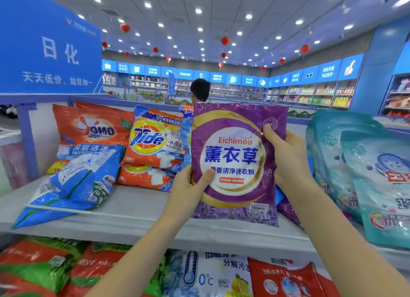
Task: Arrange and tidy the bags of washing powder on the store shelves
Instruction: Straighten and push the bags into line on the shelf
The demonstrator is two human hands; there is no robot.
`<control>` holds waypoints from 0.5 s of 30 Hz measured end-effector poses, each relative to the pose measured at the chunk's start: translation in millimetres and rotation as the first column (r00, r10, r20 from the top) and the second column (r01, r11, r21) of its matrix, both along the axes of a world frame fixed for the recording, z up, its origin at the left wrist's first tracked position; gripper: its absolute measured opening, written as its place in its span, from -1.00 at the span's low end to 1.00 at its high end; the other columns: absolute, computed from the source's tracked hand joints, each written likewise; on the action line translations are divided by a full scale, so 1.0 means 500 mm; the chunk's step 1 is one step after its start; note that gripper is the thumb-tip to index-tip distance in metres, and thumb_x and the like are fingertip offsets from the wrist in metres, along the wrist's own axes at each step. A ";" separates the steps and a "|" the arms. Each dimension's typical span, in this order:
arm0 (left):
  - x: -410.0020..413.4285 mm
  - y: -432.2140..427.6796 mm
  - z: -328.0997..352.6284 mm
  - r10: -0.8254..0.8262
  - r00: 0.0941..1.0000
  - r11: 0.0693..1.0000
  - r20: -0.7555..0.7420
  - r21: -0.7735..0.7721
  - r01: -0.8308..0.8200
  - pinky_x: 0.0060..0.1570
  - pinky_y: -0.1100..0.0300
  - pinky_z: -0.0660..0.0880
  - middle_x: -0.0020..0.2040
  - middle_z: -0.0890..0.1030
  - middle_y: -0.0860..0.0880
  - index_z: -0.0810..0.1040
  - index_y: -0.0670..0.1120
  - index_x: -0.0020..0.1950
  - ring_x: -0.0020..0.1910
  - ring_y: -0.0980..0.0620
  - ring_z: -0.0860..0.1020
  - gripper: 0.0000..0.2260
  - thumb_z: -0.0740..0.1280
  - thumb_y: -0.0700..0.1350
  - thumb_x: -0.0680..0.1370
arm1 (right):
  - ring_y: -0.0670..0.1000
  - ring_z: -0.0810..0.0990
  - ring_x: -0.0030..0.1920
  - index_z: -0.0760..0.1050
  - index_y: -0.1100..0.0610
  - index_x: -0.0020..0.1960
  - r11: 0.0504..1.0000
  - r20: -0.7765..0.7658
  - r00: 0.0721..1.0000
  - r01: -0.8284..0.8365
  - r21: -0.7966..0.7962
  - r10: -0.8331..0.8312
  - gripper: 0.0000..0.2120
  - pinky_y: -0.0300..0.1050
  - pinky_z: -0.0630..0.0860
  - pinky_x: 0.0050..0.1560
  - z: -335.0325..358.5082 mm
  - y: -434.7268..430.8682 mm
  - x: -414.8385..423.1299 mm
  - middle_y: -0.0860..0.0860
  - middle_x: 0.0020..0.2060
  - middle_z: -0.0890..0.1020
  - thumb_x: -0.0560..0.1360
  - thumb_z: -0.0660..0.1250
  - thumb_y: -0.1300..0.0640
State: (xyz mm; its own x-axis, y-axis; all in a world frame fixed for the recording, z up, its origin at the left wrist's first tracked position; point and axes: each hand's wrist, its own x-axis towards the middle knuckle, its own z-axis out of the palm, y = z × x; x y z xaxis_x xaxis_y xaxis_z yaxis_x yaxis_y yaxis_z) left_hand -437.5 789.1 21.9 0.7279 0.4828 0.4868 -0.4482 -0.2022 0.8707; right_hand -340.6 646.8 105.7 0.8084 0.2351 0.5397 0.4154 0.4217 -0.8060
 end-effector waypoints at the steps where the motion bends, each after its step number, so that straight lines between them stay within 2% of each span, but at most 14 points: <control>1: 0.001 -0.006 -0.006 0.017 1.000 1.000 0.007 0.023 -0.017 -0.13 0.33 0.55 -0.08 0.69 0.14 0.56 0.03 0.01 -0.06 0.17 0.65 -0.74 0.33 0.08 0.38 | -0.03 0.66 -0.31 0.58 0.13 -0.15 1.000 0.004 1.000 0.001 -0.024 -0.001 -0.88 -0.06 0.63 -0.21 -0.003 -0.012 0.006 -0.02 -0.35 0.69 0.53 0.31 0.17; 4: 0.006 -0.025 -0.026 0.052 0.999 0.997 0.007 0.058 -0.052 -0.10 0.31 0.55 -0.06 0.68 0.13 0.55 0.06 0.04 -0.05 0.18 0.64 -0.74 0.30 0.10 0.40 | -0.04 0.66 -0.31 0.59 0.15 -0.13 0.996 0.012 1.000 0.017 -0.082 -0.016 -0.90 -0.12 0.62 -0.23 -0.019 -0.043 0.020 -0.02 -0.33 0.70 0.52 0.31 0.20; 7: 0.011 -0.056 -0.034 0.065 0.998 0.995 0.021 0.074 -0.066 -0.16 0.41 0.50 -0.12 0.67 0.26 0.53 0.06 -0.01 -0.11 0.28 0.61 -0.79 0.26 0.09 0.43 | -0.04 0.67 -0.28 0.59 0.15 -0.11 0.997 -0.034 0.999 -0.001 -0.072 -0.001 -0.89 -0.14 0.61 -0.22 -0.040 -0.076 0.027 -0.01 -0.29 0.70 0.53 0.29 0.22; 9: 0.014 -0.078 -0.037 0.056 0.998 0.995 0.023 0.076 -0.058 -0.17 0.40 0.50 -0.10 0.68 0.18 0.55 0.04 -0.01 -0.12 0.25 0.62 -0.77 0.24 0.11 0.44 | -0.06 0.66 -0.28 0.59 0.13 -0.10 0.997 -0.082 0.997 -0.004 -0.078 -0.003 -0.89 -0.18 0.60 -0.25 -0.055 -0.107 0.029 -0.01 -0.27 0.70 0.54 0.29 0.18; 11: 0.019 -0.101 -0.041 0.027 0.999 0.997 0.031 0.073 -0.029 -0.12 0.32 0.55 -0.07 0.69 0.08 0.56 0.01 0.02 -0.07 0.17 0.64 -0.73 0.24 0.12 0.45 | -0.09 0.66 -0.21 0.58 0.07 -0.05 0.991 -0.127 0.992 -0.008 -0.132 -0.008 -0.84 -0.21 0.56 -0.25 -0.076 -0.146 0.032 -0.05 -0.21 0.71 0.52 0.29 0.01; 12: 0.022 -0.113 -0.043 0.008 0.999 0.998 0.037 0.063 -0.010 -0.10 0.28 0.56 -0.06 0.69 0.07 0.57 0.01 0.03 -0.06 0.15 0.64 -0.73 0.24 0.11 0.45 | -0.09 0.65 -0.14 0.59 0.03 -0.02 0.983 -0.153 0.988 -0.011 -0.184 -0.018 -0.75 -0.20 0.53 -0.20 -0.088 -0.167 0.033 -0.07 -0.14 0.70 0.48 0.30 -0.12; 13: 0.026 -0.126 -0.043 -0.014 0.999 0.999 0.043 0.050 0.011 -0.10 0.29 0.57 -0.06 0.69 0.10 0.57 0.01 0.03 -0.06 0.15 0.64 -0.73 0.24 0.11 0.44 | -0.09 0.62 -0.08 0.60 -0.01 -0.03 0.969 -0.177 0.984 -0.010 -0.248 -0.035 -0.67 -0.16 0.50 -0.15 -0.104 -0.189 0.032 -0.09 -0.08 0.69 0.43 0.30 -0.24; 15: 0.036 -0.154 -0.045 -0.051 0.997 0.998 0.053 0.047 0.048 -0.17 0.38 0.53 -0.10 0.68 0.20 0.56 0.04 0.01 -0.09 0.21 0.64 -0.76 0.24 0.10 0.44 | -0.09 0.59 -0.14 0.62 0.00 -0.11 0.939 -0.190 0.978 0.018 -0.343 -0.088 -0.59 -0.15 0.48 -0.15 -0.137 -0.230 0.021 -0.07 -0.13 0.69 0.38 0.29 -0.33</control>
State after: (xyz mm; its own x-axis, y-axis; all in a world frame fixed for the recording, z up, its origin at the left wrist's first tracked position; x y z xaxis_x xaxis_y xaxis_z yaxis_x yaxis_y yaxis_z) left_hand -419.4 711.9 -0.5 0.7224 0.4232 0.5469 -0.5051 -0.2172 0.8353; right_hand -330.2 531.6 37.5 0.9071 0.3291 0.2625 0.2459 0.0919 -0.9649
